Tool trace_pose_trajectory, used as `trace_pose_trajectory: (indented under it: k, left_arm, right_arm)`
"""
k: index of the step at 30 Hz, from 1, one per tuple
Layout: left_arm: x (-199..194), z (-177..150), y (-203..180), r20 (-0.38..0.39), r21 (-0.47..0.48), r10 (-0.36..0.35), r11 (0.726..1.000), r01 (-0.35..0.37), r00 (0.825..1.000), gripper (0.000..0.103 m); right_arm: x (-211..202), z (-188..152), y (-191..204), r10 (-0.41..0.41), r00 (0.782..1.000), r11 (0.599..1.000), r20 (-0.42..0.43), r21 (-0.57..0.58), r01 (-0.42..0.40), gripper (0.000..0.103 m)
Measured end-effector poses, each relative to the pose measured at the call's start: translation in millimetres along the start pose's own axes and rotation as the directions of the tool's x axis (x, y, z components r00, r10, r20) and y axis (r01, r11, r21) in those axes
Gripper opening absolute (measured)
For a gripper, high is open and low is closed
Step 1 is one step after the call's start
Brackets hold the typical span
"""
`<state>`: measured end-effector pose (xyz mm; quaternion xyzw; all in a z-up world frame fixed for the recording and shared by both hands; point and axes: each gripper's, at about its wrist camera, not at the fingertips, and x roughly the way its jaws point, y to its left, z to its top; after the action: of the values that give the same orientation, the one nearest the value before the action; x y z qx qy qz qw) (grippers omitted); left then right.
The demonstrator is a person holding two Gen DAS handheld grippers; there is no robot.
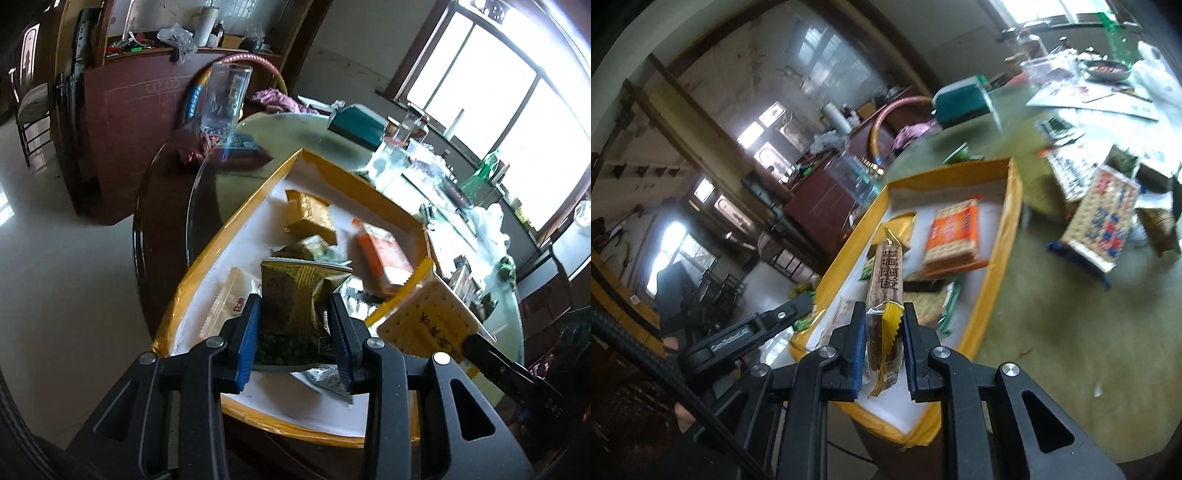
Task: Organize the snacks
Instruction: 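Carry both held packs over the yellow tray and open both tools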
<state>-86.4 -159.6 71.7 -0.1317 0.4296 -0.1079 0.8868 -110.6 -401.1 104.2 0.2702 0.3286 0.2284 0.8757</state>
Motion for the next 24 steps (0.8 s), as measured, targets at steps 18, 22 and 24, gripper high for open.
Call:
trace_pose_trajectory:
  k: [18, 22, 24]
  left_arm:
    - [33, -18, -16, -0.080, 0.166, 0.200, 0.969, -0.185, 0.976, 0.040]
    - [31, -19, -14, -0.064, 0.148, 0.207, 0.969, -0.196, 0.976, 0.063]
    - [30, -19, -15, -0.056, 0.144, 0.209, 0.969, -0.199, 0.976, 0.066]
  right_arm:
    - [13, -18, 1, -0.117, 0.991, 0.992, -0.058, -0.057, 0.114, 0.025]
    - [12, -22, 2, -0.182, 0.982, 0.980, -0.049, -0.091, 0.177, 0.033]
    - [10, -24, 4, -0.193, 0.980, 0.976, -0.044, -0.114, 0.187, 0.035]
